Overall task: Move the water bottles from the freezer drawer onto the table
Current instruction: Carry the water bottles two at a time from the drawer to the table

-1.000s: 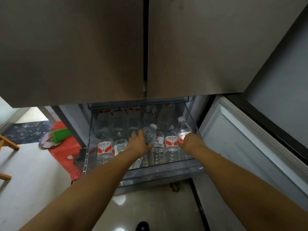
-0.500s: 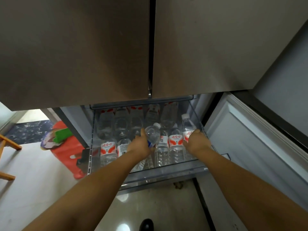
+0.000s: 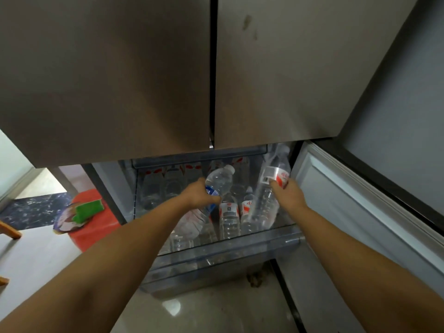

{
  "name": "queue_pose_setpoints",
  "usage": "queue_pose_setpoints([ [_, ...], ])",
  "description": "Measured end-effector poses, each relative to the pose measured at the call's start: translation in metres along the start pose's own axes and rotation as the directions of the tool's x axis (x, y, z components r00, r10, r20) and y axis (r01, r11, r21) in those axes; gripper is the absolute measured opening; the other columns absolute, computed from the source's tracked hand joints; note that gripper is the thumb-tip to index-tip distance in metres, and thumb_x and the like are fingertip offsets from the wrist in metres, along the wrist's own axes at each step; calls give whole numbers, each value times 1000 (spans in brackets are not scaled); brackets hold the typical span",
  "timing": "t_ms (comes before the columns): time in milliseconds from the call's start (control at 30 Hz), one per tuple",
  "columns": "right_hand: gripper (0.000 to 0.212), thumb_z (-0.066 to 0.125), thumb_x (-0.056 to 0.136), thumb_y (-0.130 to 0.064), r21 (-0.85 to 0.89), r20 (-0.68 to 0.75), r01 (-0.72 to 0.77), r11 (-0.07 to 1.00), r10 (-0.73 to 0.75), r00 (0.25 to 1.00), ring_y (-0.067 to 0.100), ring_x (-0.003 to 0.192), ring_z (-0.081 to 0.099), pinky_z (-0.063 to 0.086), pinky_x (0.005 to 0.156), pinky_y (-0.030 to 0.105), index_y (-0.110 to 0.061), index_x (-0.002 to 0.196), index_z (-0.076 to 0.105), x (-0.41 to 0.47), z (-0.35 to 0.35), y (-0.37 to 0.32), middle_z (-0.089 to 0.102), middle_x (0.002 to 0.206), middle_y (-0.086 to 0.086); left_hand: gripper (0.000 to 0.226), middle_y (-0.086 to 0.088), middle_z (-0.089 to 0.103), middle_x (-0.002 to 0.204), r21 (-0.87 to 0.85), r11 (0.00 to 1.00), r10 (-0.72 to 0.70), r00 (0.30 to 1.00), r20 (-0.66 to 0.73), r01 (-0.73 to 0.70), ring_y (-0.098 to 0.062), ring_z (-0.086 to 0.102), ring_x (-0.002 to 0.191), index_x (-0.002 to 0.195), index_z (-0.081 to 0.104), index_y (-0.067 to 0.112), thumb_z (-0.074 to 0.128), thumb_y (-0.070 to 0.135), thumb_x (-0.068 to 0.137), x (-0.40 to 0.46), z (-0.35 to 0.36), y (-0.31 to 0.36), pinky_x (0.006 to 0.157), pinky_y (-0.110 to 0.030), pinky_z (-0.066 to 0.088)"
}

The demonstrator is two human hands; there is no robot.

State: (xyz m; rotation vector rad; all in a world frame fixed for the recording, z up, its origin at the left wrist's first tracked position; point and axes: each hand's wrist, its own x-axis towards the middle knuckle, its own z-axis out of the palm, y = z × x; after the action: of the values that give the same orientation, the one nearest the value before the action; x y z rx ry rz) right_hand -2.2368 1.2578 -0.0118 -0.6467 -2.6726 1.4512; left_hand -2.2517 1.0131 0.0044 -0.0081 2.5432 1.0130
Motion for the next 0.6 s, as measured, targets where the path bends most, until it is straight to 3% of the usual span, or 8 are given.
queue_pose_setpoints([
  [67, 41, 56, 94, -38, 363, 90, -133, 922, 107, 990, 28, 96, 65, 57, 77, 40, -6, 120, 55, -6, -11, -11, 66, 111, 14, 61, -8, 55, 116, -19, 1000, 23, 1000, 12, -22, -24, 56, 104, 130, 42, 9, 71, 27, 80, -6, -1, 7, 91, -35, 50],
  [133, 35, 55, 95, -36, 558, 198, -228, 798, 138, 970, 25, 90, 68, 58, 69, 36, -9, 116, 57, -14, -18, -23, 69, 101, 11, 60, -7, 54, 115, -54, 998, 36, 999, 3, -36, -23, 56, 102, 129, 42, 8, 71, 27, 80, -12, -1, 14, 88, -34, 50],
  [267, 32, 54, 92, -43, 794, 353, -341, 503, 75, 933, 22, 83, 67, 57, 71, 36, -14, 104, 64, -37, -24, -34, 68, 91, 7, 57, -2, 52, 109, -155, 984, 90, 996, 1, -88, -15, 56, 92, 129, 42, 10, 70, 28, 83, -33, -4, 34, 77, -26, 48],
  [333, 32, 50, 90, -42, 849, 409, -376, 370, -11, 912, 21, 79, 67, 56, 77, 35, -15, 97, 65, -51, -29, -35, 67, 87, 7, 52, 1, 52, 100, -226, 968, 119, 993, 20, -111, -9, 54, 82, 127, 42, 13, 68, 28, 84, -48, -7, 45, 65, -21, 45],
  [400, 38, 53, 86, -53, 863, 468, -426, 272, -112, 877, 19, 76, 65, 51, 87, 34, -17, 90, 65, -64, -35, -32, 66, 80, 4, 51, 2, 54, 97, -293, 949, 134, 990, 30, -120, -11, 56, 84, 124, 43, 16, 69, 31, 83, -65, -6, 52, 66, -23, 46],
  [500, 57, 62, 75, -71, 832, 528, -463, 306, -176, 831, 19, 78, 63, 42, 96, 39, -15, 87, 66, -84, -46, -15, 66, 78, 5, 36, -1, 59, 99, -375, 917, 157, 987, 35, -133, -16, 59, 88, 113, 49, 21, 66, 36, 85, -94, 8, 58, 78, -30, 49],
  [600, 66, 65, 72, -63, 800, 511, -429, 420, -101, 854, 25, 87, 66, 48, 97, 44, -12, 114, 63, -112, -55, 3, 68, 93, 11, 25, -6, 63, 102, -437, 893, 149, 987, 61, -108, -21, 62, 93, 102, 56, 23, 65, 39, 85, -119, 29, 63, 87, -35, 50],
])
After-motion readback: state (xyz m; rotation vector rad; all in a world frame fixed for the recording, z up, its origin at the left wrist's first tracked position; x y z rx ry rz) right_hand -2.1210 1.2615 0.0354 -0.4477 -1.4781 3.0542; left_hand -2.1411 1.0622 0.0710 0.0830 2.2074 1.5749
